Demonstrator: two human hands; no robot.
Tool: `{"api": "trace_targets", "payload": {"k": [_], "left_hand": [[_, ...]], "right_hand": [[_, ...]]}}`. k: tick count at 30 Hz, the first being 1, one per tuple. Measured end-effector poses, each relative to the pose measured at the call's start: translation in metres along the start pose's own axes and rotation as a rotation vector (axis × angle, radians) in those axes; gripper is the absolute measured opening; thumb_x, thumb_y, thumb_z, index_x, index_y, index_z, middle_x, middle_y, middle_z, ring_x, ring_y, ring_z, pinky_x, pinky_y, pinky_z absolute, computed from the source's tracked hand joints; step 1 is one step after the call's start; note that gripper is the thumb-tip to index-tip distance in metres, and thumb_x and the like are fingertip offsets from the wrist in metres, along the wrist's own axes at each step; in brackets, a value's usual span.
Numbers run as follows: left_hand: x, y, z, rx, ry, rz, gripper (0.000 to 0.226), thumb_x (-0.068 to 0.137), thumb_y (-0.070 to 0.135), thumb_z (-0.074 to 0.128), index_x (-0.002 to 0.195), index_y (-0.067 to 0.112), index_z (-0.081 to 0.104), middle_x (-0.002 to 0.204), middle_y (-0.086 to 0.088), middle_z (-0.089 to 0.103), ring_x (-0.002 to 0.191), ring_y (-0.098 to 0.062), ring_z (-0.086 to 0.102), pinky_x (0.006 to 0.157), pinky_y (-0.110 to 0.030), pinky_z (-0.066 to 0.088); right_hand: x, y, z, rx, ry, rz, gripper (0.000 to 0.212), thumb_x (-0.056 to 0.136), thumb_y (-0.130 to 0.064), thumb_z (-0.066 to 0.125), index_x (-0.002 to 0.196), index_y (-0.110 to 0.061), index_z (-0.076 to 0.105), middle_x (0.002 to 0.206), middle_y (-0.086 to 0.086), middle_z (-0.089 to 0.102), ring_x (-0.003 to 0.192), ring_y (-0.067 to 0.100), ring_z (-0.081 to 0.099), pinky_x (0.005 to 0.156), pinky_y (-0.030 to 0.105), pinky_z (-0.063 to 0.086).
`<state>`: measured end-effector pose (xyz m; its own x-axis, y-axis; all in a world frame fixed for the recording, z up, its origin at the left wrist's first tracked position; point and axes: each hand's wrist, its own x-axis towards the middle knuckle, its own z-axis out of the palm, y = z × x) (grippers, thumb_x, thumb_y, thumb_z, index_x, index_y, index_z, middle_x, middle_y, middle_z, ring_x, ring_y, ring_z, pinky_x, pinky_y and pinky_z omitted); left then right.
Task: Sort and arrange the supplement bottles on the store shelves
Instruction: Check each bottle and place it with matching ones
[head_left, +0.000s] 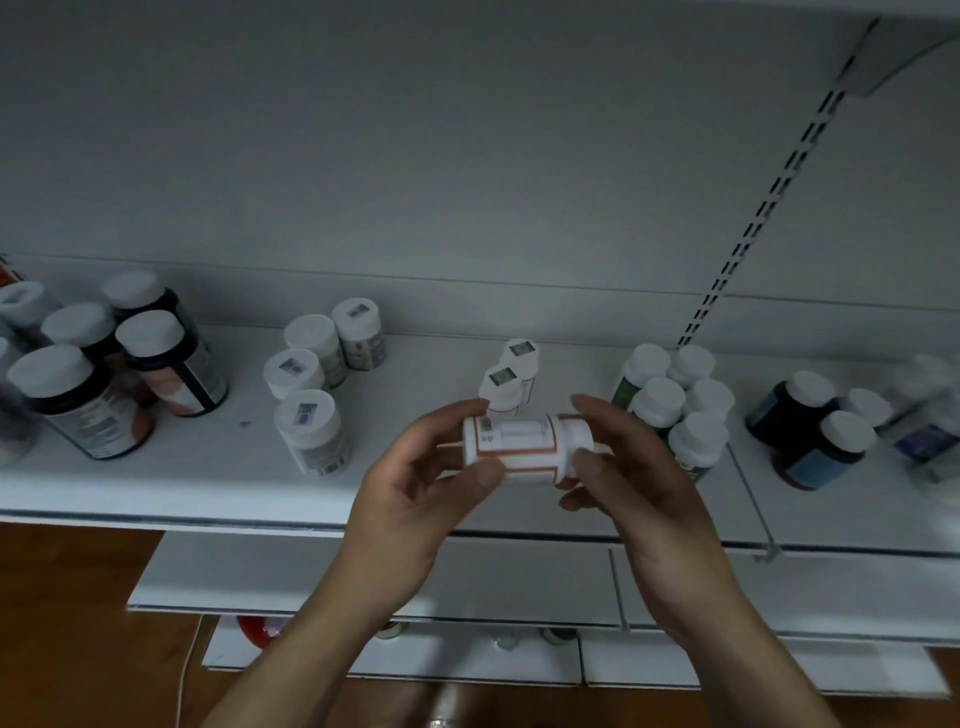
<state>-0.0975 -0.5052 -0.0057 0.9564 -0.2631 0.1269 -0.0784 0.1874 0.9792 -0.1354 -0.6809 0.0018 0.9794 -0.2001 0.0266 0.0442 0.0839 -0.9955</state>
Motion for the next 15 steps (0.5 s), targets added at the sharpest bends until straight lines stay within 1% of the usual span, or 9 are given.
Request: {"api": "trace_targets", "payload": {"k": [2,3,5,7,9,10,12,14,15], "left_hand": [[0.0022,-0.001,-0.0003,0.004,0.024,-0.01,0.036,0.074,0.022,0.066,0.11,0.019,0.063,0.093,0.012,0.075,0.087,-0.001,0.068,0.075,-0.015,0.053],[0.0031,-0.001,-0.0007,0.011,0.021,-0.01,0.036,0.077,0.023,0.069,0.112,0.019,0.063,0.096,0.012,0.074,0.09,-0.001,0.068,0.076,-0.015,0.052],[0.0017,-0.0033,-0.0036,0.019,-0.033,0.004,0.044,0.083,0.02,0.077,0.122,0.019,0.058,0.112,0.009,0.071,0.104,-0.005,0.066,0.082,-0.015,0.05],[-0.0006,-0.0041,-0.0068,0.029,-0.073,0.027,0.053,0.078,0.019,0.073,0.128,0.018,0.054,0.124,0.004,0.066,0.114,-0.013,0.063,0.087,-0.019,0.05],[-0.001,-0.004,-0.0073,0.01,-0.07,0.029,0.047,0.079,0.013,0.073,0.124,0.015,0.057,0.117,0.002,0.069,0.109,-0.013,0.065,0.084,-0.019,0.052],[0.0,-0.0026,-0.0061,-0.004,-0.048,0.026,0.042,0.081,0.01,0.074,0.12,0.015,0.06,0.111,0.003,0.072,0.104,-0.01,0.067,0.082,-0.018,0.052],[0.0013,-0.0017,-0.003,-0.007,0.009,0.016,0.034,0.082,0.013,0.073,0.114,0.018,0.063,0.099,0.007,0.074,0.091,-0.006,0.068,0.077,-0.016,0.053],[0.0014,-0.0005,-0.0027,0.016,0.03,0.017,0.032,0.083,0.019,0.071,0.114,0.02,0.064,0.097,0.008,0.073,0.088,-0.005,0.067,0.076,-0.015,0.052],[0.0007,0.0001,-0.0037,0.02,0.016,0.021,0.036,0.082,0.019,0.07,0.117,0.021,0.062,0.102,0.008,0.073,0.093,-0.004,0.067,0.077,-0.014,0.051]], "right_hand": [[0.0006,-0.0003,-0.0008,-0.013,-0.015,-0.031,0.032,0.08,-0.019,0.061,0.109,-0.03,0.069,0.098,-0.001,0.073,0.078,0.015,0.068,0.069,0.024,0.056],[0.0015,-0.0007,-0.0003,-0.001,-0.007,-0.033,0.029,0.08,-0.019,0.063,0.108,-0.028,0.07,0.095,0.002,0.073,0.075,0.015,0.068,0.067,0.024,0.056],[0.0035,-0.0009,0.0018,0.034,0.031,-0.005,0.022,0.082,-0.021,0.072,0.104,-0.023,0.07,0.092,0.008,0.073,0.07,0.015,0.068,0.064,0.024,0.055],[0.0051,0.0004,0.0032,0.037,0.066,0.037,0.02,0.08,-0.028,0.071,0.1,-0.023,0.071,0.091,0.008,0.073,0.068,0.014,0.067,0.063,0.024,0.055],[0.0058,0.0013,0.003,0.026,0.057,0.047,0.018,0.083,-0.03,0.071,0.1,-0.025,0.071,0.092,0.003,0.074,0.072,0.014,0.068,0.064,0.025,0.056],[0.0051,0.0015,0.0026,0.014,0.036,0.037,0.022,0.083,-0.029,0.065,0.104,-0.026,0.07,0.095,0.0,0.074,0.077,0.014,0.069,0.066,0.025,0.056],[0.0031,0.001,0.002,-0.015,-0.014,0.012,0.031,0.082,-0.025,0.059,0.112,-0.027,0.067,0.102,-0.004,0.072,0.084,0.016,0.069,0.07,0.025,0.057],[0.002,-0.0005,0.0025,-0.023,-0.026,-0.008,0.031,0.081,-0.021,0.061,0.112,-0.025,0.066,0.1,-0.004,0.072,0.083,0.016,0.069,0.069,0.024,0.056],[0.0025,-0.0008,0.0029,-0.009,-0.016,-0.01,0.028,0.082,-0.019,0.064,0.11,-0.023,0.067,0.097,-0.001,0.073,0.08,0.016,0.07,0.068,0.024,0.056]]}}
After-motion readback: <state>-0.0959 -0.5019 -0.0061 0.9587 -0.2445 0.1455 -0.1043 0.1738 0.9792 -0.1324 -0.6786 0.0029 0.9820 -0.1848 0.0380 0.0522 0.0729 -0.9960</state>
